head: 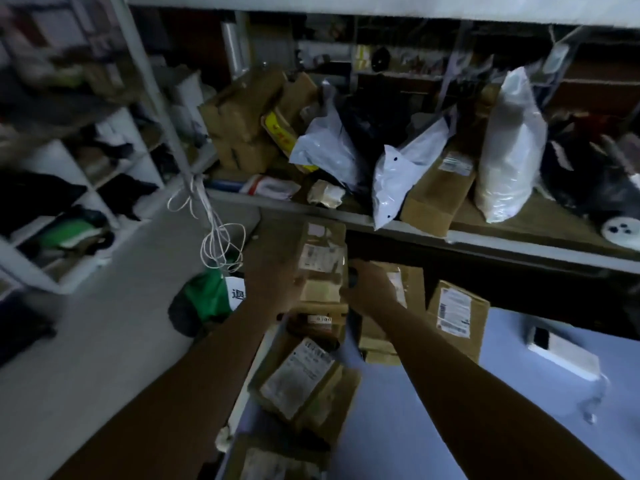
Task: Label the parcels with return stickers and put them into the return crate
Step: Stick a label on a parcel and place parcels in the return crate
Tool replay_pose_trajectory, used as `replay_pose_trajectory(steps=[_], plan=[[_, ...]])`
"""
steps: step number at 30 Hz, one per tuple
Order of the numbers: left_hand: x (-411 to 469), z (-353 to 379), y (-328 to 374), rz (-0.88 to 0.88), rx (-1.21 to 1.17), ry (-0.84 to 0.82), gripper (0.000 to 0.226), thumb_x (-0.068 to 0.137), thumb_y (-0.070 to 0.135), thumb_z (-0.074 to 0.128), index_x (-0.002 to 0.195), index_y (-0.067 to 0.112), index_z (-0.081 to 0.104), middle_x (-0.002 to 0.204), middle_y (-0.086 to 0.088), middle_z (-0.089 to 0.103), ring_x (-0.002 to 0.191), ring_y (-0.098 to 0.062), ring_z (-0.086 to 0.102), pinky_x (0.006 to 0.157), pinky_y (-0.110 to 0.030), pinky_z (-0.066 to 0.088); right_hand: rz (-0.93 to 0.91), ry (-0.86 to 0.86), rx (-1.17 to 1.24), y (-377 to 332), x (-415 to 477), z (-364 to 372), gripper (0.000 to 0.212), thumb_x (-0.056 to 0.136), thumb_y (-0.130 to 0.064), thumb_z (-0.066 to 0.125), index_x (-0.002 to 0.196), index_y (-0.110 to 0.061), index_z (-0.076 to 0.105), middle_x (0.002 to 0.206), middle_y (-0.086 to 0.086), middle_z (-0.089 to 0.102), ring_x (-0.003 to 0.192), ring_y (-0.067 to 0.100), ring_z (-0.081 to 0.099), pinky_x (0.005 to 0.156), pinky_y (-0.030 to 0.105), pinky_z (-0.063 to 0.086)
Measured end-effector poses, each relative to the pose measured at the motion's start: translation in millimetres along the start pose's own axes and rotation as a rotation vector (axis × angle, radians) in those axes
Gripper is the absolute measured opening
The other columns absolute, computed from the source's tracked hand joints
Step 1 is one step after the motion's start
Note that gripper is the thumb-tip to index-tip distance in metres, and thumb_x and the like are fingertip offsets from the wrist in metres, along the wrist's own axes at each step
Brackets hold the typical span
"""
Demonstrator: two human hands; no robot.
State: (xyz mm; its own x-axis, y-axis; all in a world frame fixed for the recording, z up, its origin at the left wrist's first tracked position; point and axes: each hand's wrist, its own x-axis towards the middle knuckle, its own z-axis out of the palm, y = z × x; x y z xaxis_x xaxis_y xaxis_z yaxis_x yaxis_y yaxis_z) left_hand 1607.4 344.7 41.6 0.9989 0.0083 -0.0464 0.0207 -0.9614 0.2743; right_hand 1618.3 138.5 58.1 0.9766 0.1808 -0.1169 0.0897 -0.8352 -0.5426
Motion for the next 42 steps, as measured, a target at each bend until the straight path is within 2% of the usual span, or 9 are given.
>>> replay_pose_trajectory(steps=[4, 7, 11, 17, 24, 30, 34, 38, 42], plan=[[23, 10, 0, -0.212, -0.229, -0.180, 0.061, 0.105, 0.053, 0.038, 0.156, 0.020, 0.034, 0.149, -0.013, 0.050, 0.126, -0.033, 0.054, 0.094, -0.034, 0.044, -0.064, -0.086, 0.150, -2, 42, 12, 0.040, 0.094, -0.022, 0.066, 0.132, -0.010, 0.061, 0.127, 0.011, 0.067, 0.113, 0.027, 0.064, 0.083, 0.029, 0.050], [23, 20, 8, -0.341, -0.448, -0.163, 0.070, 0.101, 0.047, 0.055, 0.159, 0.023, 0.025, 0.141, -0.008, 0.055, 0.120, -0.031, 0.059, 0.083, -0.031, 0.046, -0.062, -0.088, 0.235, 3, 59, 21, 0.042, 0.089, -0.037, 0.073, 0.124, -0.016, 0.067, 0.115, 0.005, 0.071, 0.100, 0.021, 0.068, 0.065, 0.023, 0.049], [15, 30, 11, -0.400, -0.683, -0.017, 0.058, 0.091, 0.038, 0.071, 0.144, 0.023, 0.052, 0.125, -0.002, 0.068, 0.097, -0.018, 0.066, 0.081, -0.036, 0.055, -0.019, -0.089, 0.346, 13, 56, 27, 0.048, 0.077, -0.041, 0.078, 0.119, -0.019, 0.069, 0.109, 0.000, 0.074, 0.098, 0.021, 0.071, 0.081, 0.041, 0.061], [-12, 17, 41, -0.339, -0.783, 0.166, 0.034, 0.091, 0.028, 0.072, 0.122, 0.030, 0.059, 0.100, 0.007, 0.067, 0.097, -0.023, 0.066, 0.086, -0.040, 0.055, -0.114, 0.028, 0.371, 15, 32, 3, 0.024, 0.087, -0.022, 0.071, 0.110, -0.017, 0.072, 0.095, -0.001, 0.074, 0.082, 0.016, 0.070, 0.065, 0.031, 0.054], [-62, 12, 81, -0.152, -0.809, 0.176, 0.025, 0.089, 0.026, 0.076, 0.113, 0.025, 0.068, 0.102, -0.005, 0.073, 0.080, -0.016, 0.069, 0.072, -0.037, 0.060, -0.149, 0.116, 0.466, 45, -41, -30, 0.038, 0.082, -0.029, 0.083, 0.117, -0.018, 0.073, 0.111, -0.002, 0.076, 0.101, 0.014, 0.072, 0.087, 0.038, 0.062], [-134, 49, 166, -0.072, -0.888, 0.057, 0.038, 0.091, 0.038, 0.071, 0.125, 0.028, 0.058, 0.114, 0.007, 0.063, 0.103, -0.017, 0.062, 0.087, -0.035, 0.054, 0.006, 0.263, 0.521, 113, -157, -52, 0.043, 0.083, -0.029, 0.083, 0.124, -0.022, 0.069, 0.113, -0.006, 0.075, 0.099, 0.010, 0.072, 0.084, 0.031, 0.062], [-185, 86, 231, 0.017, -0.918, -0.007, 0.035, 0.093, 0.031, 0.072, 0.125, 0.027, 0.060, 0.113, 0.006, 0.067, 0.088, -0.006, 0.062, 0.069, -0.018, 0.050, 0.151, 0.285, 0.576, 182, -229, -62, 0.047, 0.081, -0.032, 0.084, 0.126, -0.028, 0.068, 0.115, -0.008, 0.074, 0.097, 0.007, 0.073, 0.084, 0.033, 0.063], [-225, 120, 296, 0.074, -0.868, -0.128, 0.039, 0.090, 0.040, 0.071, 0.125, 0.025, 0.061, 0.115, 0.001, 0.070, 0.085, -0.012, 0.067, 0.063, -0.023, 0.051, 0.246, 0.309, 0.606, 252, -294, -79, 0.056, 0.080, -0.032, 0.085, 0.132, -0.026, 0.065, 0.120, -0.008, 0.073, 0.097, 0.008, 0.073, 0.079, 0.030, 0.063], [-256, 166, 371, 0.091, -0.819, -0.214, 0.044, 0.089, 0.041, 0.070, 0.127, 0.022, 0.060, 0.118, 0.000, 0.068, 0.098, -0.022, 0.067, 0.076, -0.036, 0.058, 0.298, 0.329, 0.639, 329, -351, -97, 0.051, 0.078, -0.022, 0.086, 0.127, -0.024, 0.069, 0.114, -0.007, 0.075, 0.089, 0.006, 0.074, 0.063, 0.017, 0.057]])
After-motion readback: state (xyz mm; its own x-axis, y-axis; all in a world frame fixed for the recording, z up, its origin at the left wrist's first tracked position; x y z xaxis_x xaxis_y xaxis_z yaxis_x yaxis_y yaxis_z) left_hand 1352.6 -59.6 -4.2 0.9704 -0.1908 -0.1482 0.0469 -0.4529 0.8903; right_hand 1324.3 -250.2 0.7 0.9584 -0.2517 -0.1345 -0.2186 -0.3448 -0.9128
